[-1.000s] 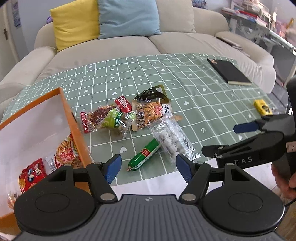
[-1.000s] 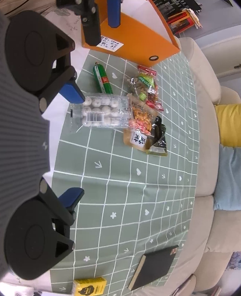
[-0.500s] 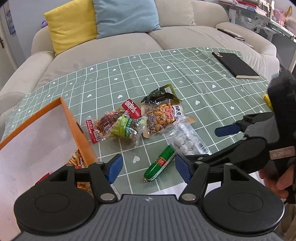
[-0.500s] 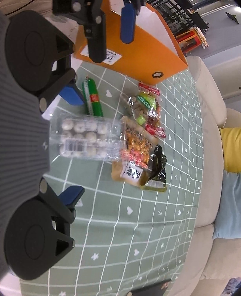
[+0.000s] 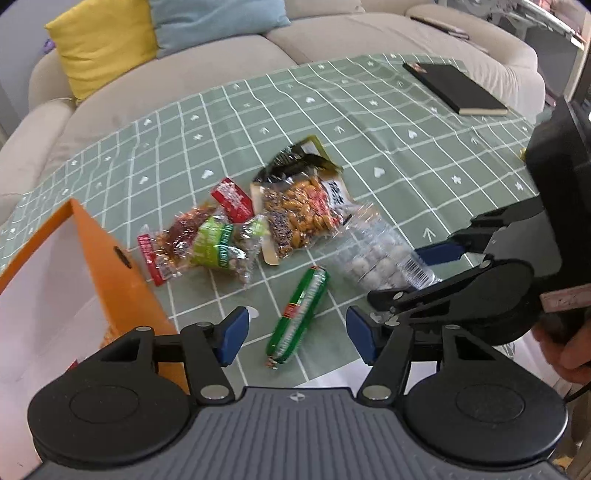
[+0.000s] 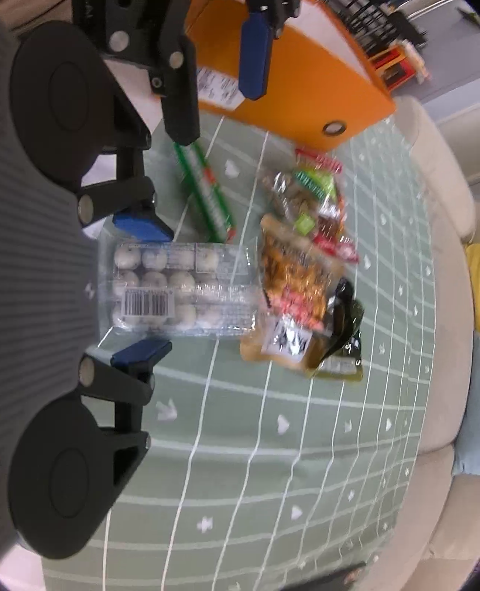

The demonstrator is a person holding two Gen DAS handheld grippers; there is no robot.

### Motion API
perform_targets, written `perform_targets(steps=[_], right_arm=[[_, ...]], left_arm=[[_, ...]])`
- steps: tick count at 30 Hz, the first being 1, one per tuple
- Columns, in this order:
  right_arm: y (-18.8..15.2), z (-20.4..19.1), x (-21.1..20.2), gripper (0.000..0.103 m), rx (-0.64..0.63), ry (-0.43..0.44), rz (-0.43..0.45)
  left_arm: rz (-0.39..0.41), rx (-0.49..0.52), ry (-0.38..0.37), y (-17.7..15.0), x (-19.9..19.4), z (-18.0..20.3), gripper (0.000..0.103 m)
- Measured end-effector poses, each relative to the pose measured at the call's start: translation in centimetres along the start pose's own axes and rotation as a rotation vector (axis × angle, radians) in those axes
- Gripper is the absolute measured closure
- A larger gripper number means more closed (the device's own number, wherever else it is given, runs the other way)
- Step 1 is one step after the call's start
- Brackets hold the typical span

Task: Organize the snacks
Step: 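Grasp the green sausage stick with the left tool while the right tool grasps the white ball candy pack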

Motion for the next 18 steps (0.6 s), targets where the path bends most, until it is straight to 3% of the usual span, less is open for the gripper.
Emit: perform_targets(steps=[7, 13, 18], right_arm=[[-0.2, 2.7, 0.2, 0.048, 0.058, -0.044, -0.043], [-0.2, 3.1, 0.2, 0.047, 0.059, -0.064, -0.055], [-0.1, 3.1, 0.4, 0.044, 0.05, -0.061, -0.049]], left_arm=[[-0.083, 0.091, -0.007, 0.3, 2.3, 0.9, 0.031], [-0.112, 0.082, 0.008, 0.8, 4.5, 0.5, 0.032], [-0.189, 0.101, 0.044, 0.2, 5.8, 0.1, 0.039]])
Point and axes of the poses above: each gripper's, at about its wrist camera, not at the fingertips, and x roughly the way its jaws point, z to its right, y to its top, the point moved 7 cm from there along x, roughly the way its jaws point, and after that the axes turned 13 degrees about -y, right-handed, at the moved point
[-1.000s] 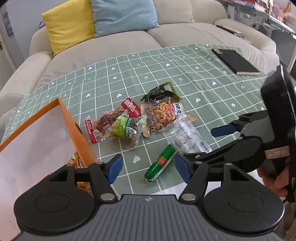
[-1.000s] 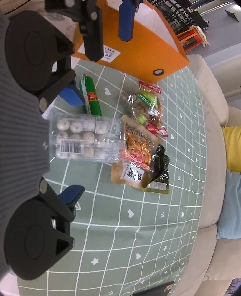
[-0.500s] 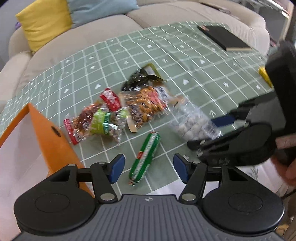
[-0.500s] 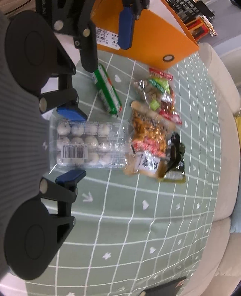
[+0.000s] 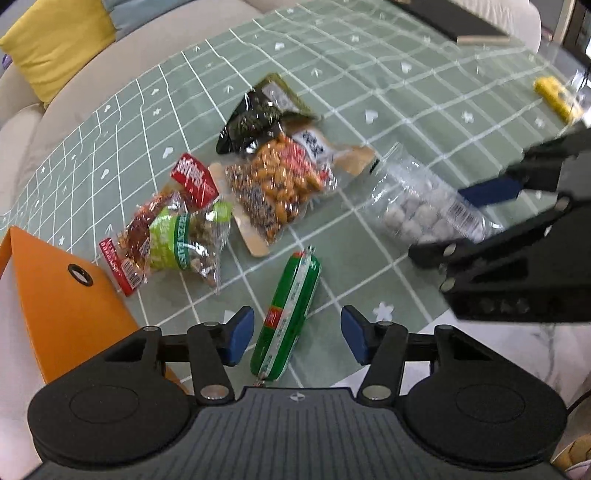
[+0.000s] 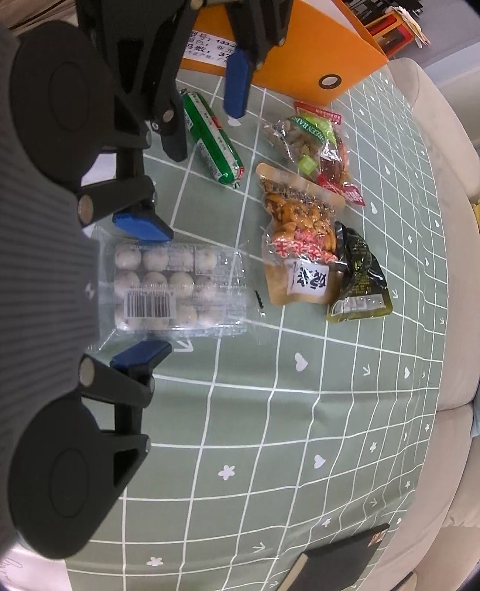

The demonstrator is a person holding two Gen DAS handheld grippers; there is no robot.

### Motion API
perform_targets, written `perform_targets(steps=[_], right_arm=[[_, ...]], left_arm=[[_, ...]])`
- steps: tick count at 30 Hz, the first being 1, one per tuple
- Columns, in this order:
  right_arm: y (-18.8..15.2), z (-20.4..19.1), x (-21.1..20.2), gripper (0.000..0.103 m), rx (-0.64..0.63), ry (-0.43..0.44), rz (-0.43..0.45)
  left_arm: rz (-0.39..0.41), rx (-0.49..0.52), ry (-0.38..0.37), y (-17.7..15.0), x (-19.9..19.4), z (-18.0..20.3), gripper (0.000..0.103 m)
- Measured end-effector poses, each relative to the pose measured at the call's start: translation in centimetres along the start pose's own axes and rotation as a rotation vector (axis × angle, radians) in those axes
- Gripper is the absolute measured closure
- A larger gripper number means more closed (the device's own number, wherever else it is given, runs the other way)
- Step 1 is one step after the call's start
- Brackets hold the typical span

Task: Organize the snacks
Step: 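Grasp the green sausage stick with the left tool while the right tool grasps the white ball candy pack, then carry the sausage stick with the left tool while the right tool carries the candy pack over the box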

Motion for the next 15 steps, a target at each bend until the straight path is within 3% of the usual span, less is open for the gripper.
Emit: perform_targets(steps=[8, 15], right_arm=[[0.1, -0.4, 0.2, 0.037, -0.005, 0.005, 0.0], [0.1, -0.5, 0.3, 0.035, -0.015, 0.0, 0.013]], left_arm=[[-0.019, -0.014, 0.012, -0.2, 0.6, -0.6, 0.06], [0.018, -0.152, -0.079, -0.1, 0.5, -1.7, 0.076]])
Point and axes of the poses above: each gripper's, at about its wrist camera, not at the fingertips, and x roughly the way its jaws point, z to its right, y to its top, the point moved 7 cm from there along x, roughly the way its jaws point, and after that the axes turned 13 degrees about -y, right-handed, at the moved point
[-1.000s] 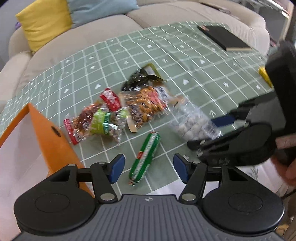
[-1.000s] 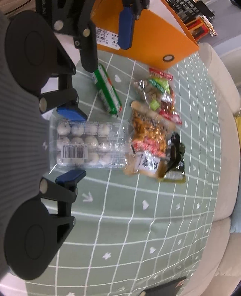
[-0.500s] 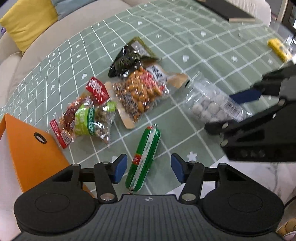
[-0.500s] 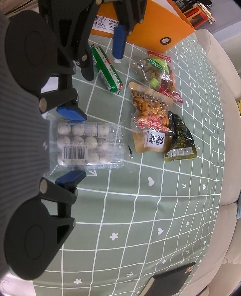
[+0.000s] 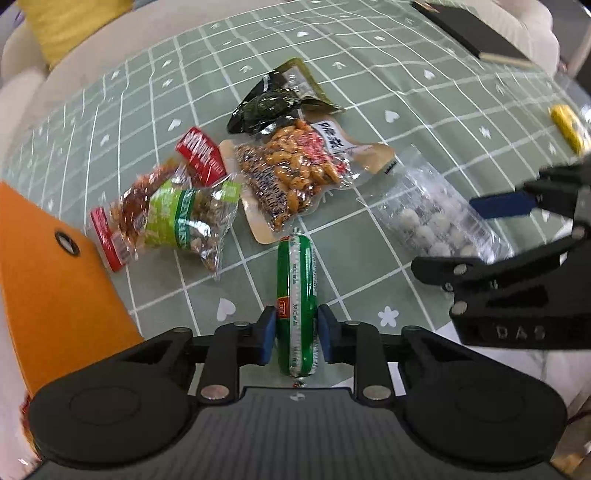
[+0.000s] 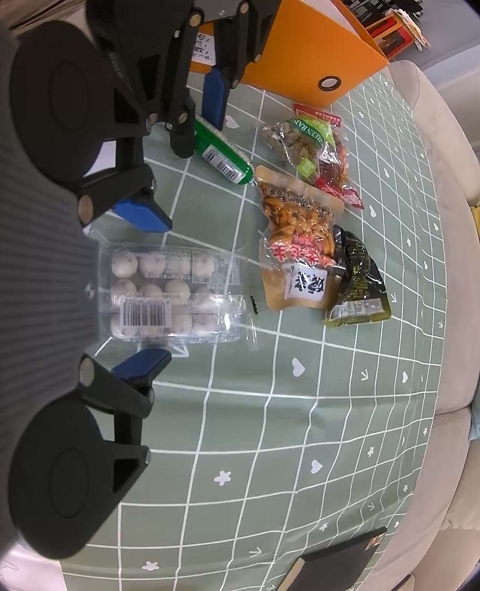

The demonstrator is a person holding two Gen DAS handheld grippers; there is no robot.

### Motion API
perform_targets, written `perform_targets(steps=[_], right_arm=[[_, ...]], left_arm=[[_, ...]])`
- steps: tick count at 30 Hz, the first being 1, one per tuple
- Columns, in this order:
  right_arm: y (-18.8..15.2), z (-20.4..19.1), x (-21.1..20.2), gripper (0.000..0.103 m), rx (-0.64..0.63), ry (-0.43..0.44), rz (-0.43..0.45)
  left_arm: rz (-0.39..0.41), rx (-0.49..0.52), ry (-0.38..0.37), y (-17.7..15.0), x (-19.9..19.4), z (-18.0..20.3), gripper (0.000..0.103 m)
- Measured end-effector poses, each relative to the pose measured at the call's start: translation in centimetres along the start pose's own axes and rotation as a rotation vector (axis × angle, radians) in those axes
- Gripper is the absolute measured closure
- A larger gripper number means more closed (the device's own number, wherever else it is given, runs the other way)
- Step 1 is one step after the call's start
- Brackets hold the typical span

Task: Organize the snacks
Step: 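Carry the sausage stick with the left tool while the right tool carries the candy pack over the box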

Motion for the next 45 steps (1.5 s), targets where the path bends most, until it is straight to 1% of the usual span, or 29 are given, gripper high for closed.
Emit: perform_targets(steps=[1, 2, 4, 5, 6, 8, 12, 19, 28, 33, 36, 40, 45], right_arm=[[0.0, -0.1, 0.0, 0.035, -0.006, -0.003, 0.003], [-0.1, -0.2, 0.0, 0.035, -0.015, -0.006, 0.007], [-0.2, -0.4, 0.0, 0.04, -0.04, -0.028, 0.021], [-0.2, -0.4, 0.0, 0.044, -0.055, -0.043, 0.029], [-0.2, -0.5, -0.1, 0.045, -0.066, -0.047, 0.034], [-0.2, -0.5, -0.1, 0.048, -0.067, -0.048, 0.039], [-0.2, -0.3, -0.3, 0.051, -0.054, -0.043, 0.04], [-1.1, -0.1, -1.1, 0.052, -0.03, -0.027, 0.02], [-2.8, 0.3, -3.7, 0.052, 0.036, 0.044, 0.017], [-3.2, 0.2, -4.7, 0.052, 0.05, 0.037, 0.027], [-3.1, -0.1, -5.8, 0.052, 0.055, 0.043, 0.053], [-2.6, -1.1, -8.0, 0.052, 0.059, 0.056, 0.109], [-1.5, -2.8, -11.2, 0.052, 0.059, 0.085, 0.181]], left_arm=[[0.004, -0.017, -0.011, 0.0, 0.0, -0.1, 0.078], [0.008, -0.031, -0.013, 0.0, 0.0, -0.1, 0.078], [0.018, -0.046, -0.004, -0.2, -0.1, -0.1, 0.078], [0.026, -0.055, 0.003, -0.3, -0.2, 0.0, 0.079], [0.032, -0.064, 0.006, -0.4, -0.3, 0.0, 0.079], [0.043, -0.086, 0.008, -0.7, -0.4, 0.2, 0.079], [0.065, -0.11, 0.002, -1.3, -0.9, 0.6, 0.079], [0.127, -0.143, -0.012, -1.8, -2.9, 1.2, 0.079], [0.219, -0.188, -0.052, -2.3, -5.8, 2.1, 0.079], [0.279, -0.205, -0.073, -2.7, -7.9, 2.3, 0.079], [0.31, -0.217, -0.082, -3.0, -9.3, 2.1, 0.079], [0.362, -0.23, -0.087, -3.2, -11.3, 1.6, 0.079], [0.443, -0.257, -0.094, -3.6, -14.4, 0.4, 0.079]])
Point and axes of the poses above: each gripper's, at about its wrist camera, not at the fingertips, and x roughly the way its jaws point, z to its right, y to its top, the point moved 7 cm from there along x, roughly the way its jaws point, and after that the axes turned 13 degrees about -y, right-handed, at the moved point
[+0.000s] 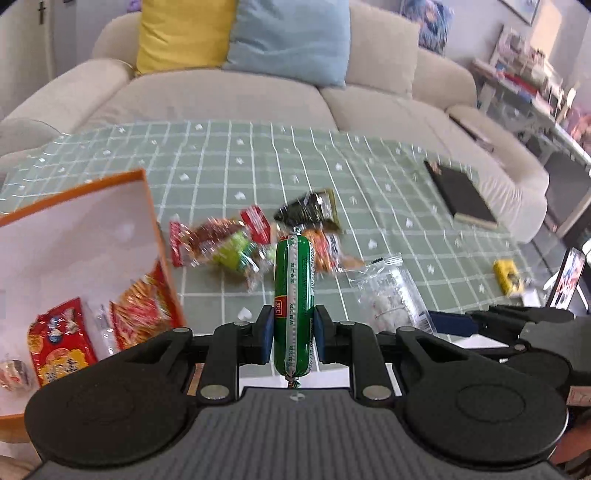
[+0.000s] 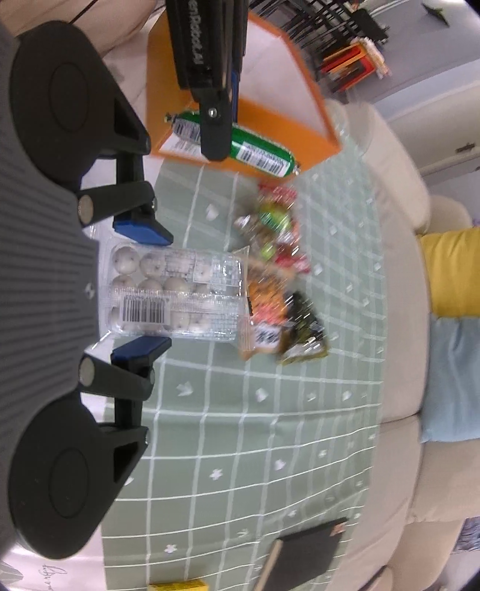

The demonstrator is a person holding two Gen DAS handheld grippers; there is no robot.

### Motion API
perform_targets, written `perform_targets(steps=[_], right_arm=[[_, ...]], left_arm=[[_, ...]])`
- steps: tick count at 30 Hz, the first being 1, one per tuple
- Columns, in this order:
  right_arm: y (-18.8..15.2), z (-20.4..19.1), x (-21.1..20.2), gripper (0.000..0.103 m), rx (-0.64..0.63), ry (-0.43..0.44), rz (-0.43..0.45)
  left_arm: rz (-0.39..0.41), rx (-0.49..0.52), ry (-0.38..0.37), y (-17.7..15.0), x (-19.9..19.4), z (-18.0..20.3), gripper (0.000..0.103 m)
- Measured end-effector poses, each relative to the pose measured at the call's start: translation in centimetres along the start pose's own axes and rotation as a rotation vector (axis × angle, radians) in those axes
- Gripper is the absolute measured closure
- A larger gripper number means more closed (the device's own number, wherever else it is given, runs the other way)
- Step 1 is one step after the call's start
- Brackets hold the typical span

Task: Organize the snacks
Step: 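Carry the sausage stick with the left tool while the right tool carries the candy pack over the box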

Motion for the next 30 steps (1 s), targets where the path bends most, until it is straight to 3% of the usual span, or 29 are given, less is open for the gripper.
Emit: perform_targets(steps=[18, 24, 30], right_arm=[[6.7, -11.1, -5.1, 0.052, -0.113, 0.161, 0.143], [7.9, -15.7, -4.8, 0.052, -0.194, 0.193, 0.155], [8.8, -20.2, -2.2, 0.052, -0.304, 0.196, 0.137]], left_arm=[[0.161, -0.155, 0.106, 2.6, -7.8, -8.4, 0.079], [0.176, -0.206, 0.17, 2.4, -9.2, -12.4, 0.079], [0.127, -0.238, 0.213, 1.7, -8.6, -15.9, 0.079]])
Point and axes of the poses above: each gripper's, at about its wrist camera, not at the fingertips, and x roughly the way its jaws point, z to its right, y to its top, the point moved 7 cm from there along x, roughly the way its jaws point, and after that the axes turned 13 degrees about -y, right-handed, at the moved point
